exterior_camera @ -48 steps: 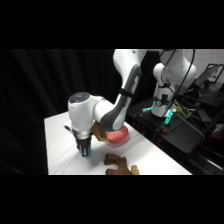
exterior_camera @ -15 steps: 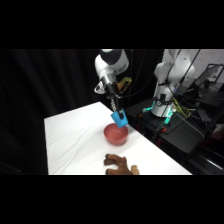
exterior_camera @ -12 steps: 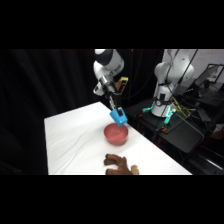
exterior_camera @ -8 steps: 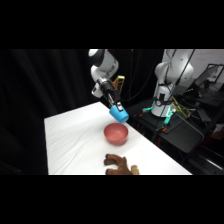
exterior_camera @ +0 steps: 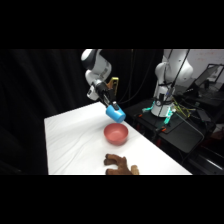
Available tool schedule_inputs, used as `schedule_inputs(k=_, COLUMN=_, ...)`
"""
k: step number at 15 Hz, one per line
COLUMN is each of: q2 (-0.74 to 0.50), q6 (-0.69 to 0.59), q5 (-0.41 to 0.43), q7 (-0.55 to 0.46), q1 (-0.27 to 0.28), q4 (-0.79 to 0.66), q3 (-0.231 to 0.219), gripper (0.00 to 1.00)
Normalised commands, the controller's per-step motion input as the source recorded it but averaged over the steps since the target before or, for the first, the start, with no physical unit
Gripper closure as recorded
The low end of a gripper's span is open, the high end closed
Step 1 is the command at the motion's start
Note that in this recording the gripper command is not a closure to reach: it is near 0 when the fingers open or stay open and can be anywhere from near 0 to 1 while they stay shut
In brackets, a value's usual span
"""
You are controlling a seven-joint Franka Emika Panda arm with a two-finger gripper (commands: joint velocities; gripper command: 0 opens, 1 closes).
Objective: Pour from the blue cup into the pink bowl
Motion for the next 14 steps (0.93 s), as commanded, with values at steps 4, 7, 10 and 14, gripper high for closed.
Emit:
schedule_inputs(k=4, q2=-0.39, q6=0.66, q5=-0.331, q7=0.41, q1=0.205, q4=-0.12, q3=0.051, gripper=0.14)
schedule_inputs(k=7, q2=-0.4, q6=0.66, q5=-0.427, q7=0.56, q1=0.193, q4=-0.14, q3=0.132, gripper=0.14)
schedule_inputs(k=10, q2=-0.3, q6=0.66, q5=-0.506, q7=0.59, q1=0.18, q4=-0.13, q3=0.18, gripper=0.14)
schedule_inputs(k=14, q2=-0.1, q6=0.59, q5=-0.637, q7=0.63, q1=0.124, q4=-0.02, q3=0.141, gripper=0.14)
